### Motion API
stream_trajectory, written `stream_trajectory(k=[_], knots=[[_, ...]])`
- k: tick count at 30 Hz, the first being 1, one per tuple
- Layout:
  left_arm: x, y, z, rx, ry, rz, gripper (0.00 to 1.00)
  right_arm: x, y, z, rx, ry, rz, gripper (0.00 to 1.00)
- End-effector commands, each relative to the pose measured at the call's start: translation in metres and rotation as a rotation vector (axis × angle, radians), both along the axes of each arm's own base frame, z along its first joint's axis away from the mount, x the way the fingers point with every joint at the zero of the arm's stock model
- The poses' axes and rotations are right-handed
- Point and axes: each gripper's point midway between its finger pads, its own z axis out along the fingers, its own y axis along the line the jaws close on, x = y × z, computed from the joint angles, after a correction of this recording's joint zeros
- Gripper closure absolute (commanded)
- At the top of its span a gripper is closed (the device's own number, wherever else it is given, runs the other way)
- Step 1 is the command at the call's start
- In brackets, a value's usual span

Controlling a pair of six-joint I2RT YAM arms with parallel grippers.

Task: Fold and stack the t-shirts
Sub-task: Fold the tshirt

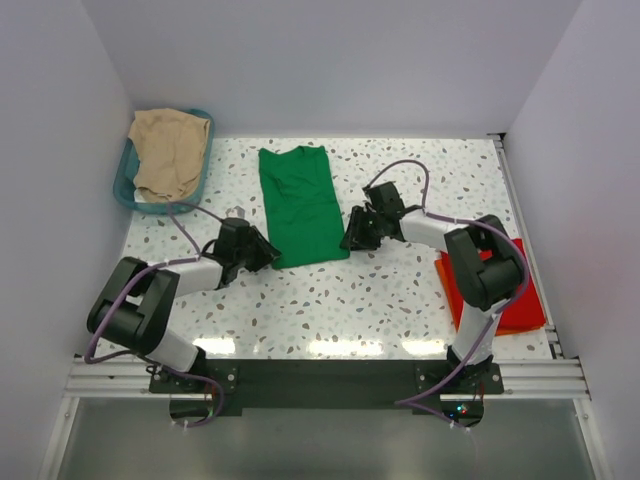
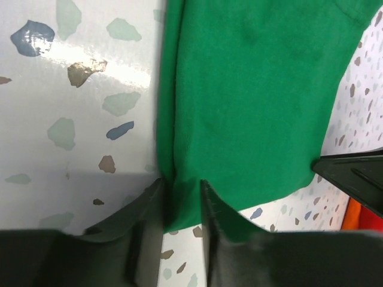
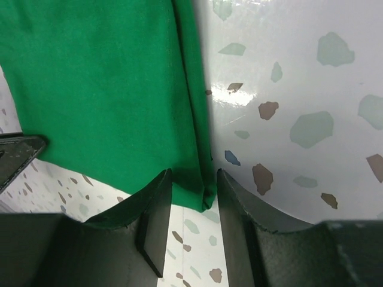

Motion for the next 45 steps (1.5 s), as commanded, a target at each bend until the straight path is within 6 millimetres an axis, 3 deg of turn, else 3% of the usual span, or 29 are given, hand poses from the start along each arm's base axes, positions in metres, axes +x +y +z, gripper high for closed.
stream_trajectory(k=[1, 5, 8, 10, 11, 14, 18, 19, 21, 22, 27, 30, 31, 32, 35, 36, 37, 40, 42, 43, 45], knots=[[-0.022, 0.008, -0.032, 0.052, 0.113, 0.008, 0.72, -0.006, 0.003, -0.019, -0.023, 0.040, 0.005, 0.60], [-0.027, 0.004, -0.031, 0.035, 0.113, -0.013, 0.98, -0.013, 0.004, -0.020, -0.007, 0.060, 0.005, 0.80], [-0.034, 0.000, -0.024, 0.026, 0.111, -0.039, 1.00, -0.021, 0.003, -0.012, 0.010, 0.063, 0.009, 0.95], [-0.039, -0.001, -0.018, 0.021, 0.109, -0.052, 1.00, -0.033, 0.000, -0.009, 0.017, 0.073, 0.019, 0.98], [-0.045, -0.001, -0.012, 0.012, 0.097, -0.059, 1.00, -0.036, 0.000, 0.001, 0.031, 0.056, 0.023, 0.99], [-0.065, 0.000, -0.004, -0.009, 0.096, -0.077, 1.00, -0.057, -0.008, 0.002, 0.041, 0.074, 0.034, 1.00], [-0.103, 0.006, -0.007, -0.017, 0.152, -0.091, 1.00, -0.088, -0.014, 0.013, 0.102, 0.072, 0.038, 1.00], [-0.114, 0.009, -0.013, -0.014, 0.173, -0.093, 1.00, -0.107, -0.020, 0.003, 0.099, 0.109, 0.040, 1.00], [-0.127, 0.009, -0.007, -0.034, 0.161, -0.099, 1.00, -0.121, -0.023, 0.009, 0.124, 0.099, 0.035, 1.00], [-0.133, 0.009, -0.008, -0.037, 0.165, -0.103, 1.00, -0.139, -0.027, 0.000, 0.113, 0.126, 0.044, 1.00], [-0.166, 0.007, -0.016, -0.085, 0.191, -0.142, 1.00, -0.176, -0.031, -0.003, 0.110, 0.132, 0.043, 1.00], [-0.171, 0.005, -0.015, -0.098, 0.186, -0.168, 0.92, -0.183, -0.032, -0.002, 0.101, 0.120, 0.046, 0.99], [-0.172, 0.004, -0.013, -0.104, 0.186, -0.180, 0.82, -0.185, -0.034, -0.002, 0.093, 0.124, 0.048, 0.94], [-0.170, 0.003, -0.006, -0.102, 0.178, -0.186, 0.76, -0.184, -0.035, 0.001, 0.090, 0.109, 0.050, 0.81], [-0.159, 0.001, 0.018, -0.074, 0.131, -0.207, 0.65, -0.179, -0.041, 0.016, 0.052, 0.065, 0.056, 0.58], [-0.151, 0.006, 0.026, -0.032, 0.097, -0.200, 0.64, -0.181, -0.046, 0.019, 0.028, 0.067, 0.063, 0.55], [-0.136, 0.003, 0.051, -0.027, 0.036, -0.196, 0.65, -0.171, -0.045, 0.031, 0.021, 0.022, 0.057, 0.54], [-0.109, -0.006, 0.085, -0.023, -0.077, -0.207, 0.71, -0.149, -0.036, 0.064, 0.039, -0.079, 0.062, 0.54], [-0.091, -0.022, 0.094, -0.050, -0.105, -0.246, 0.78, -0.133, -0.024, 0.072, 0.056, -0.100, 0.079, 0.56], [-0.079, -0.032, 0.108, -0.067, -0.137, -0.267, 0.85, -0.121, -0.007, 0.092, 0.123, -0.141, 0.109, 0.58], [-0.060, -0.049, 0.104, -0.084, -0.136, -0.304, 0.91, -0.103, 0.008, 0.097, 0.150, -0.161, 0.120, 0.67]])
